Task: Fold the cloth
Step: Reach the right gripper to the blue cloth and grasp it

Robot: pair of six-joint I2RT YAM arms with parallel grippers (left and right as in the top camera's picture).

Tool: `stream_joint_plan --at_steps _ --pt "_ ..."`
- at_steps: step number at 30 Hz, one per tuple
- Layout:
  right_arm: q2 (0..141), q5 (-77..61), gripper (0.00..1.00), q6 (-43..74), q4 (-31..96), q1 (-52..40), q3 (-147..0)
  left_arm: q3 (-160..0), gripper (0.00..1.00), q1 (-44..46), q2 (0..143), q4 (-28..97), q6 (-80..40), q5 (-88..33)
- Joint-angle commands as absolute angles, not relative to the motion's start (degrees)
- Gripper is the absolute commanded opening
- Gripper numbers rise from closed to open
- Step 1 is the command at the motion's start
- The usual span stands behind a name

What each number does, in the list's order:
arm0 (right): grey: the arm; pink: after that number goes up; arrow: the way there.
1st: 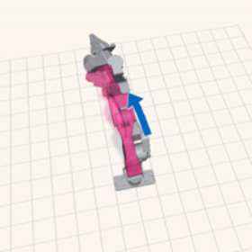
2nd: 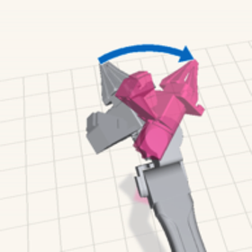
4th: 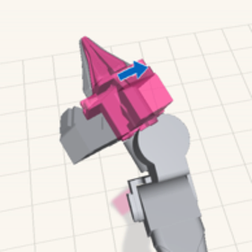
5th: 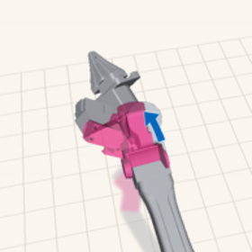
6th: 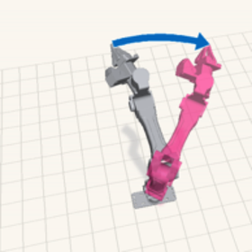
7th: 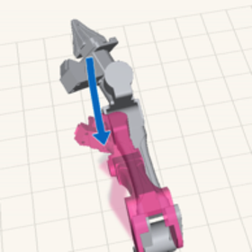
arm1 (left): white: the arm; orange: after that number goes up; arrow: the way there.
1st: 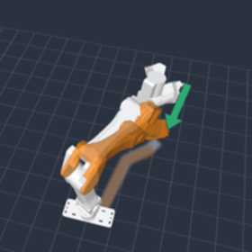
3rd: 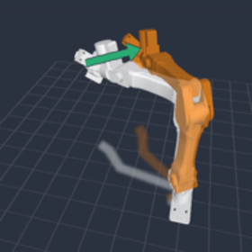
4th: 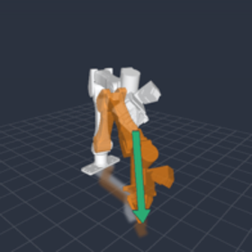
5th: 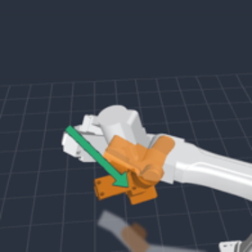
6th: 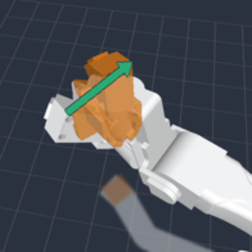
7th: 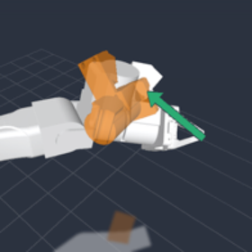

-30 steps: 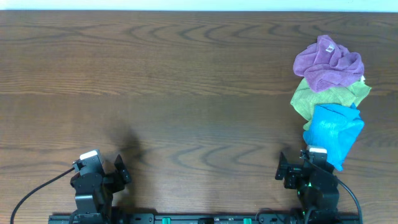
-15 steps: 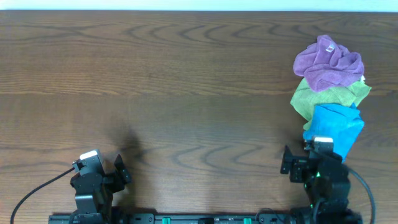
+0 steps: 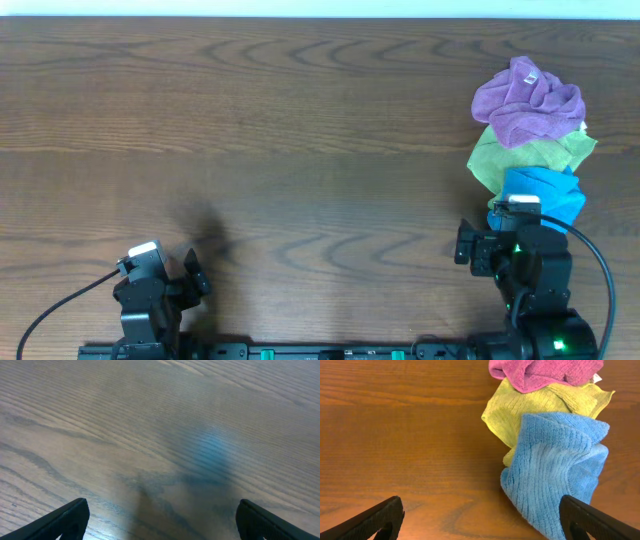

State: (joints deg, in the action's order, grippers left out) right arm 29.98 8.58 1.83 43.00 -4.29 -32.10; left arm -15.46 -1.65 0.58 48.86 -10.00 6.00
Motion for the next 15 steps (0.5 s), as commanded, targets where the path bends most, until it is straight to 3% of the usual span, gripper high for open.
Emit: stream_joint_plan --at_steps 1,15 --pt "30.02 6.83 0.99 1.67 43.09 -3.95 -33.67 -13.54 0.95 -1.37 0.25 51.40 -8.78 5.96" --pt "30.11 2.98 0.99 2.72 44.99 -3.92 -34.15 -13.54 0.95 -1.37 0.25 51.40 -8.78 5.96"
